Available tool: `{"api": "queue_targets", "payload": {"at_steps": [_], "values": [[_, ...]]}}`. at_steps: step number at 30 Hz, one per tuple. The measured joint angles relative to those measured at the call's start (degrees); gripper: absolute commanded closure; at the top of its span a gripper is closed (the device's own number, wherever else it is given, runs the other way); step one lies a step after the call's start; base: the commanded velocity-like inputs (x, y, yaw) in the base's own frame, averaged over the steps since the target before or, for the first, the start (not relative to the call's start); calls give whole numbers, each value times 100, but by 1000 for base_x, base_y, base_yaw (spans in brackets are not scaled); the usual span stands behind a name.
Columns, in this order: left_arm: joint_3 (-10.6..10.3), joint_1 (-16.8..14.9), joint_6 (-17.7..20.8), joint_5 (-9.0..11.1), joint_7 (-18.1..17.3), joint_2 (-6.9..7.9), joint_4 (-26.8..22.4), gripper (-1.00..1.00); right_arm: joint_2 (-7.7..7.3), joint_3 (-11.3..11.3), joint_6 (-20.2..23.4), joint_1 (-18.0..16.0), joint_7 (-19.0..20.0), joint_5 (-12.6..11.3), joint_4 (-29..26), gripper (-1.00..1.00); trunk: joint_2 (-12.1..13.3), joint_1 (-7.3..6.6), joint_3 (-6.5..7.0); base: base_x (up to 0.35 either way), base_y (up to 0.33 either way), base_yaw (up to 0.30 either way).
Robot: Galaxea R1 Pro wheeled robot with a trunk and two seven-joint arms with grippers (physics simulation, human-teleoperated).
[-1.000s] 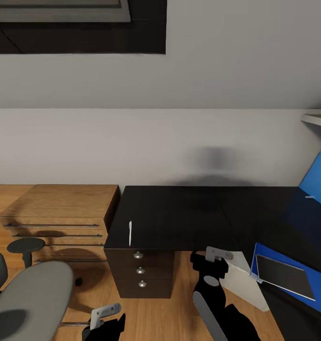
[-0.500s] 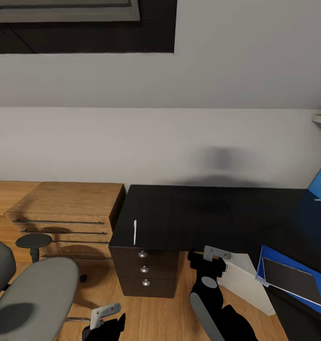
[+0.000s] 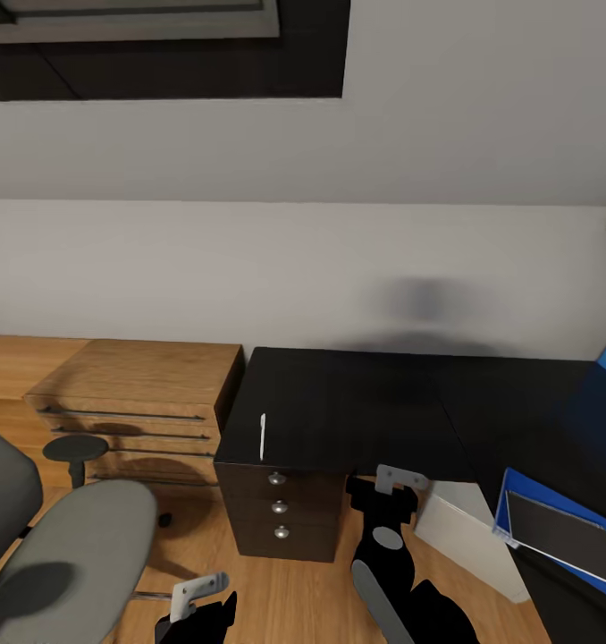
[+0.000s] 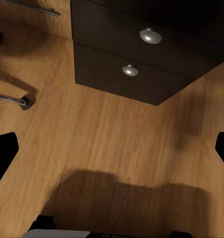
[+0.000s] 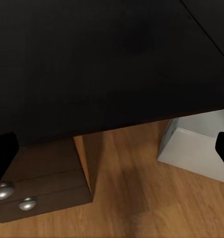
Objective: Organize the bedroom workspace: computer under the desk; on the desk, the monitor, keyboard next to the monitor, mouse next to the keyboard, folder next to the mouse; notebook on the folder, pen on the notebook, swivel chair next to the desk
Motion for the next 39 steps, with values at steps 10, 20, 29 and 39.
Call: {"api": "queue_targets", "payload": {"at_steps": [10,20,29,39], "values": [[0,0,-6,0,0,0,0,-100,3,3,-103,0,-1,-2,17,-100,0,0,0,0,0,235],[7,0,-9,0,-3,0,0,-100,-5,3,-117,0,8,-3,30,-100,0,0,-7,0,0,273],[9,0,-9,1,0,-5,0,-100,-2,26,-121,0,8,-3,47,-100,0,0,-27,0,0,274],[9,0,-9,1,-7,-2,0,-100,-6,38,-125,0,34,-3,56,-100,0,0,-61,0,0,267]]}}
